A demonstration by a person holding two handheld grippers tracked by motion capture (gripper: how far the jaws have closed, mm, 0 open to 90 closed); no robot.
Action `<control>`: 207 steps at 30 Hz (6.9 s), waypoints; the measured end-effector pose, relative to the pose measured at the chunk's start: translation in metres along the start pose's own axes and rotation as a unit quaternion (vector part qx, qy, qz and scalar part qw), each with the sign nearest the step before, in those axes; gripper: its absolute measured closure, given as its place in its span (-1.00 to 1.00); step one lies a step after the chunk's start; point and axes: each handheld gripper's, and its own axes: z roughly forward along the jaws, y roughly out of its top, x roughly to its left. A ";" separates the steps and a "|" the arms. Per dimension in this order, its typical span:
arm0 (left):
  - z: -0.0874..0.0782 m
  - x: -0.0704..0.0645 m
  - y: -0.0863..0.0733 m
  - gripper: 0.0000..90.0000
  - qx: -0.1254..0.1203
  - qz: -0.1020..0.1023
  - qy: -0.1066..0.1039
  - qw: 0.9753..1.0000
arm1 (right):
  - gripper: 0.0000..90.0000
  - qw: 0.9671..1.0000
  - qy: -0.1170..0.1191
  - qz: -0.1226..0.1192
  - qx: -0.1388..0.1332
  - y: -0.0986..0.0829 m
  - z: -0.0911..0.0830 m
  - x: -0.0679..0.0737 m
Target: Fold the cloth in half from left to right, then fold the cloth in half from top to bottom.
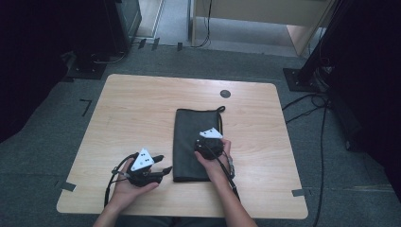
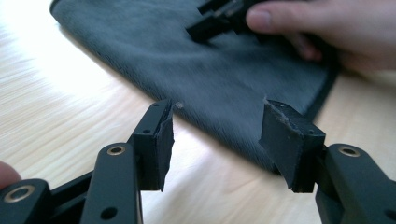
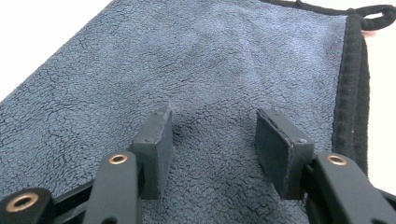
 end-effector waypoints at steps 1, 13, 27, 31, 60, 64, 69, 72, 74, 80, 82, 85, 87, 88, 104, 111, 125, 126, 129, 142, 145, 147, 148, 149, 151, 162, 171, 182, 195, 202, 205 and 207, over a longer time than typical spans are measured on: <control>-0.001 0.003 -0.001 0.00 0.001 -0.005 0.005 1.000 | 0.07 1.000 0.002 -0.001 0.000 0.002 0.002 0.007; 0.016 -0.007 -0.016 -0.02 0.080 0.030 0.038 0.996 | 0.36 0.996 0.026 0.083 -0.016 0.000 -0.016 -0.019; 0.013 -0.010 -0.024 -0.03 0.079 0.035 0.036 0.996 | 0.25 0.998 0.025 0.066 0.007 -0.018 -0.028 -0.056; 0.013 -0.010 -0.024 -0.04 0.077 0.035 0.038 0.996 | 0.18 0.999 0.007 0.045 -0.003 -0.006 -0.026 -0.054; 0.014 -0.009 -0.026 -0.09 0.069 0.028 0.036 0.997 | 0.20 0.996 0.017 0.068 0.063 0.085 0.083 -0.092; 0.014 -0.009 -0.026 -0.09 0.068 0.029 0.036 0.997 | 0.23 0.995 0.014 0.082 0.057 0.083 0.081 -0.105; 0.014 -0.007 -0.026 -0.09 0.071 0.026 0.032 0.997 | 0.13 0.993 0.065 0.091 0.039 0.082 0.076 -0.109; 0.014 -0.007 -0.026 -0.11 0.069 0.025 0.032 0.997 | 0.12 0.993 0.074 0.077 0.058 0.080 0.077 -0.103; 0.014 -0.007 -0.025 -0.11 0.069 0.025 0.032 0.997 | 0.16 0.995 0.064 0.055 0.059 0.078 0.078 -0.099; 0.009 0.006 -0.020 -0.30 0.045 -0.028 0.029 0.998 | 0.48 0.997 0.045 0.053 0.029 0.069 0.075 -0.094; 0.009 0.014 -0.016 -0.31 0.036 -0.055 0.035 0.997 | 0.64 0.997 0.054 0.053 0.016 0.065 0.075 -0.094; 0.015 0.026 -0.007 -0.34 0.036 -0.079 0.068 0.994 | 0.85 0.996 0.064 0.067 0.018 0.065 0.074 -0.096; 0.021 0.034 0.000 -0.35 0.035 -0.093 0.082 0.992 | 0.90 0.994 0.070 0.077 0.016 0.066 0.073 -0.097; 0.025 0.039 0.005 -0.35 0.033 -0.096 0.092 0.991 | 0.90 0.994 0.075 0.075 0.012 0.066 0.072 -0.097; 0.108 0.108 0.067 -0.23 0.061 -0.145 0.184 0.970 | 0.42 0.993 0.076 0.094 0.004 0.059 0.072 -0.100; 0.136 0.122 0.080 -0.17 0.062 -0.156 0.194 0.967 | 0.45 0.995 0.069 0.078 0.004 0.056 0.068 -0.096; 0.142 0.117 0.096 0.95 0.080 -0.138 0.148 0.976 | 0.91 0.987 0.098 0.127 0.001 0.056 0.066 -0.103; 0.139 0.118 0.097 0.96 0.074 -0.138 0.141 0.978 | 0.91 0.988 0.099 0.119 -0.005 0.057 0.064 -0.103; 0.131 0.119 0.101 0.97 0.067 -0.123 0.136 0.981 | 0.91 0.990 0.104 0.097 -0.025 0.063 0.055 -0.103; 0.097 0.125 0.134 0.97 0.008 -0.120 0.107 0.987 | 0.92 0.991 0.079 0.064 -0.088 0.100 0.021 -0.097; 0.087 0.120 0.130 0.97 -0.006 -0.112 0.097 0.989 | 0.92 0.990 0.086 0.048 -0.102 0.098 0.008 -0.095; 0.082 0.115 0.127 0.97 -0.008 -0.101 0.094 0.990 | 0.92 0.989 0.092 0.037 -0.112 0.096 -0.001 -0.093; 0.078 0.112 0.126 0.97 -0.011 -0.094 0.094 0.991 | 0.92 0.988 0.094 0.030 -0.116 0.094 -0.005 -0.093; 0.075 0.108 0.123 0.96 -0.015 -0.089 0.093 0.992 | 0.92 0.988 0.096 0.023 -0.117 0.093 -0.009 -0.091; 0.071 0.101 0.120 0.96 -0.018 -0.079 0.094 0.992 | 0.92 0.989 0.090 0.000 -0.118 0.089 -0.016 -0.088; 0.048 0.070 0.101 0.96 -0.042 -0.052 0.074 0.995 | 0.92 0.985 0.111 -0.022 -0.130 0.054 -0.046 -0.082; 0.039 0.044 0.072 0.96 -0.022 -0.014 0.060 0.998 | 0.92 0.985 0.134 -0.033 -0.104 0.022 -0.060 -0.076; 0.045 0.026 0.026 0.90 0.045 -0.014 0.034 0.998 | 0.90 0.983 0.181 -0.014 -0.019 -0.026 -0.055 -0.068; 0.041 0.040 0.020 0.89 -0.002 -0.100 0.042 0.994 | 0.90 0.983 0.159 -0.054 -0.076 0.038 -0.025 -0.065; 0.043 0.048 0.021 0.89 -0.006 -0.132 0.058 0.990 | 0.90 0.985 0.164 -0.046 -0.019 0.074 0.039 -0.055; 0.044 0.050 0.021 0.89 -0.004 -0.136 0.060 0.989 | 0.88 0.984 0.174 -0.043 -0.002 0.077 0.054 -0.055; 0.045 0.050 0.021 0.89 -0.003 -0.138 0.060 0.989 | 0.78 0.983 0.178 -0.042 0.010 0.075 0.061 -0.055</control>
